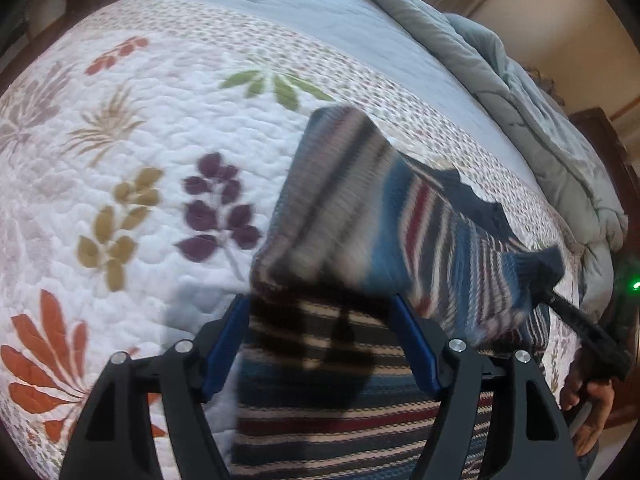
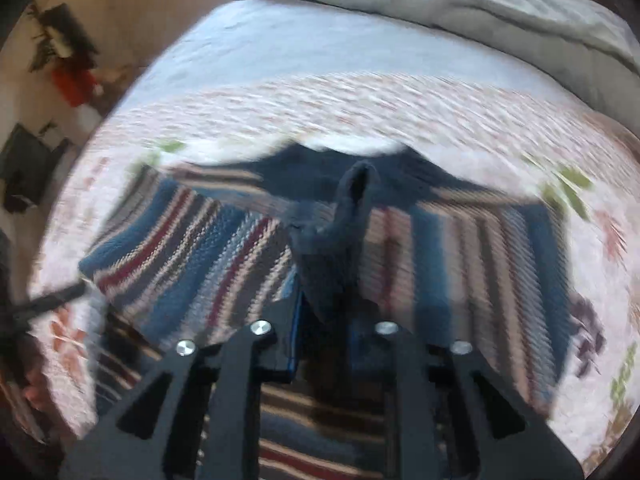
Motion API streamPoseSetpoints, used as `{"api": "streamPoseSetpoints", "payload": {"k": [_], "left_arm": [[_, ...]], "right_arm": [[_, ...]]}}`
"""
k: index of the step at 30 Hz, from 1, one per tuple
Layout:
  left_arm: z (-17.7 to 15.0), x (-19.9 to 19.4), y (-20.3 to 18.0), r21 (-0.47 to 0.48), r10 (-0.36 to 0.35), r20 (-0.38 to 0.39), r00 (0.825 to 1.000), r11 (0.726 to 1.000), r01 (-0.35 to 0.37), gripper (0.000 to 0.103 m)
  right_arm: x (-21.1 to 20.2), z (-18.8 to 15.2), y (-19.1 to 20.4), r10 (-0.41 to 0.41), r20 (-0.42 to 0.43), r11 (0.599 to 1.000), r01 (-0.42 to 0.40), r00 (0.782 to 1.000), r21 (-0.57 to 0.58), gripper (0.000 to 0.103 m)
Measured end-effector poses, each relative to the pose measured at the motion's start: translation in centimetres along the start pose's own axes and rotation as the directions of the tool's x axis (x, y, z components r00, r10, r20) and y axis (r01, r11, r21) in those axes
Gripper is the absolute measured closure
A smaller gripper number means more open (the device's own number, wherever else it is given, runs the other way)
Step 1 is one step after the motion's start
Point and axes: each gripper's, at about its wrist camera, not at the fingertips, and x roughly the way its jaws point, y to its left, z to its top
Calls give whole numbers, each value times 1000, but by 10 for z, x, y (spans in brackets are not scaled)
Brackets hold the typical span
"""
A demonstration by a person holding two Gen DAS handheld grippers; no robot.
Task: Fold small clothes
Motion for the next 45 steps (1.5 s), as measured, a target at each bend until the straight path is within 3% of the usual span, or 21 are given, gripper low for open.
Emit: {"api": "streamPoseSetpoints", "payload": {"k": [1,5,8,10,14,17,18,20,24,26,28,29,31,35,40,42,45], "left_arm": [[-1,2,-4,6,0,-3,1000,1000,0,29],[-5,7,-22,36,11,-13,1000,999,-10,29],[-7,10,-36,74,51,-13,999,996,-50,29],[-8,11,-43,100,64,-8,998,993,-63,27],[-9,11,-49,103,63,-10,998,993,-62,24],[-11,11,-47,100,60,-18,998,993,-58,24],[-13,11,-46,98,61,-21,998,993,-58,24],[-16,11,-43,93,60,-20,998,994,-57,24],[-21,13,-40,69,57,-24,998,996,-56,24],[-23,13,-41,61,52,-33,998,997,-50,24],[-25,12,-44,71,55,-33,998,996,-53,24],[-26,11,-45,78,64,-26,998,995,-62,23],[-27,10,-48,93,86,-13,996,992,-84,21],[-27,11,-51,91,83,-15,996,993,-82,21],[-29,17,-64,117,79,-13,997,990,-77,21],[-30,23,-72,128,79,-20,997,989,-76,20],[-32,34,-78,128,75,-44,996,989,-69,20]], "right_arm": [[3,-8,-8,-30,-23,1000,29,999,-6,49],[8,-31,-36,-38,-52,999,39,998,17,48],[10,-29,-50,34,-60,995,-28,998,93,46],[15,-25,-54,79,-82,987,-67,993,143,34],[25,-17,-56,162,-129,968,-132,978,211,33],[24,-19,-67,297,-135,916,-242,945,319,28],[21,-23,-71,361,-130,885,-295,924,361,26],[11,-27,-75,420,-112,856,-353,900,378,23],[7,-24,-72,310,-140,914,-254,940,316,21],[15,-20,-71,274,-144,926,-220,951,306,26],[28,-18,-67,259,-174,936,-202,950,287,55],[31,-17,-64,242,-182,943,-187,953,274,61],[30,-15,-53,223,-168,960,-186,960,211,93],[18,-4,-54,252,-120,957,-230,960,177,96],[-25,16,-91,106,39,985,-110,994,136,96],[-25,16,-109,70,36,985,-75,997,154,96],[0,7,-124,-6,-42,988,13,999,157,96]]}}
